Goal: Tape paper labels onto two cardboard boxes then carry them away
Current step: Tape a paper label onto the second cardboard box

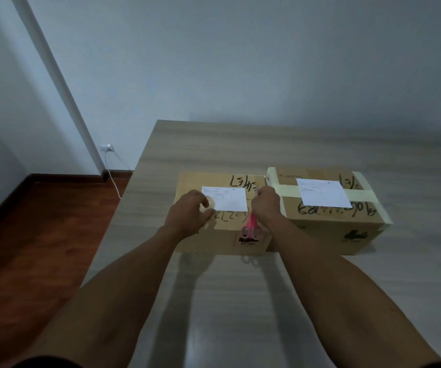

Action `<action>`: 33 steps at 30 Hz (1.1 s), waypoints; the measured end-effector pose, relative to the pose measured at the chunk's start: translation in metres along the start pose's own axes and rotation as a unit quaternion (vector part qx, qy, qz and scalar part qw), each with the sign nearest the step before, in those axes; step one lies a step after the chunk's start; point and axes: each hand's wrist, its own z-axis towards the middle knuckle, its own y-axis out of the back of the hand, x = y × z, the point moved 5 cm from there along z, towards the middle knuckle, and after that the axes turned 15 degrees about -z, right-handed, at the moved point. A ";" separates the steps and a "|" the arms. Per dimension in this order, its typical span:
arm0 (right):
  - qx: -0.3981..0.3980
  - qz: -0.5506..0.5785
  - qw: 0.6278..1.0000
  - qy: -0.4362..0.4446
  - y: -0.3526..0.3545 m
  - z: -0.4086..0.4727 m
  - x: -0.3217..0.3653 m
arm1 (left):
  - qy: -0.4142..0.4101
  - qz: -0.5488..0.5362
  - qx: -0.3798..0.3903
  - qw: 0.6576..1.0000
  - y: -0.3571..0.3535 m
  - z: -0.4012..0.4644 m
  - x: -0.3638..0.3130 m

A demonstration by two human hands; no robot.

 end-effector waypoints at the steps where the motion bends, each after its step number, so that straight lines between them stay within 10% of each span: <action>1: 0.008 -0.013 1.000 -0.005 -0.001 0.003 0.002 | 0.001 -0.003 -0.001 1.000 -0.001 0.004 0.002; 14: 0.013 -0.217 0.976 0.016 -0.025 0.019 0.001 | 0.010 -0.073 -0.020 0.997 -0.011 0.019 0.019; 17: -0.055 -0.075 0.995 0.039 -0.020 0.025 0.009 | 0.019 -0.105 -0.017 0.994 -0.014 0.021 0.017; 22: 0.060 0.165 0.976 0.130 -0.019 0.019 0.037 | 0.024 -0.149 -0.012 0.989 -0.014 0.025 0.006; 33: 0.074 0.228 0.955 0.176 -0.008 0.013 0.044 | -0.016 -0.151 0.013 0.988 -0.012 0.029 -0.013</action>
